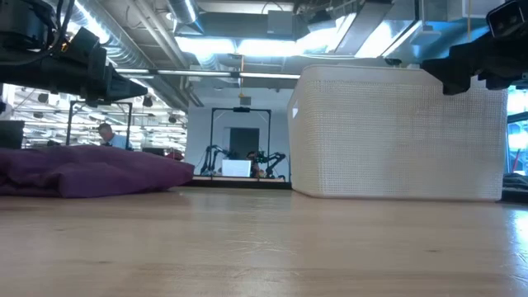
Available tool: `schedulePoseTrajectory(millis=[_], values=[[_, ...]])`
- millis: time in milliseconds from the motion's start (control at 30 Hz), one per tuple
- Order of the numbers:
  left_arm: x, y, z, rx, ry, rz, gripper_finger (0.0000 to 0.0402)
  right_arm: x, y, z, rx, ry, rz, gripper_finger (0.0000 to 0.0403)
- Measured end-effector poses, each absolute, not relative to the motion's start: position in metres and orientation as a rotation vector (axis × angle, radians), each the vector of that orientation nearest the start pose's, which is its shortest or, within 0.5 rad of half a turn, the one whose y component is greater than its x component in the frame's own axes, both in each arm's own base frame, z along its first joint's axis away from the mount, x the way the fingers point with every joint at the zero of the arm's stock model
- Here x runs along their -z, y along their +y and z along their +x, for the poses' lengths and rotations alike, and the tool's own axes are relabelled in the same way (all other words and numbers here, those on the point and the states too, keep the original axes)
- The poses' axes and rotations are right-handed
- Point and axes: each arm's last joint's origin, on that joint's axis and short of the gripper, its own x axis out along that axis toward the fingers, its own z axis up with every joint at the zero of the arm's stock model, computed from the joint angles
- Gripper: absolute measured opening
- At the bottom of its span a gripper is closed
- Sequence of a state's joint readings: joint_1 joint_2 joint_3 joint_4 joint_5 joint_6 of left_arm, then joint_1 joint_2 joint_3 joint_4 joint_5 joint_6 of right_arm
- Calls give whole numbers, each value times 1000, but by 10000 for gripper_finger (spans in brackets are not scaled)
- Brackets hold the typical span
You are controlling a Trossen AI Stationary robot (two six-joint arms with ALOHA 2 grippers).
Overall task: Pick & place medical supplies in basket/bin
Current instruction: Return to Home Position
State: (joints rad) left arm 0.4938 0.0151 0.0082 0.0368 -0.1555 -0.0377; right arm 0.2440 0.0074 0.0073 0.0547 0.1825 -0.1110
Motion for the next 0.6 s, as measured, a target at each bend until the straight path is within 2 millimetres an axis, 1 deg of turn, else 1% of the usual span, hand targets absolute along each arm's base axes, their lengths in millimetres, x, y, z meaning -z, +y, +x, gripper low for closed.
schedulePoseTrajectory(millis=[600], values=[[-169,50,84,-649,-39,-25,8,-171,18,95,-58,-57,-99,257]])
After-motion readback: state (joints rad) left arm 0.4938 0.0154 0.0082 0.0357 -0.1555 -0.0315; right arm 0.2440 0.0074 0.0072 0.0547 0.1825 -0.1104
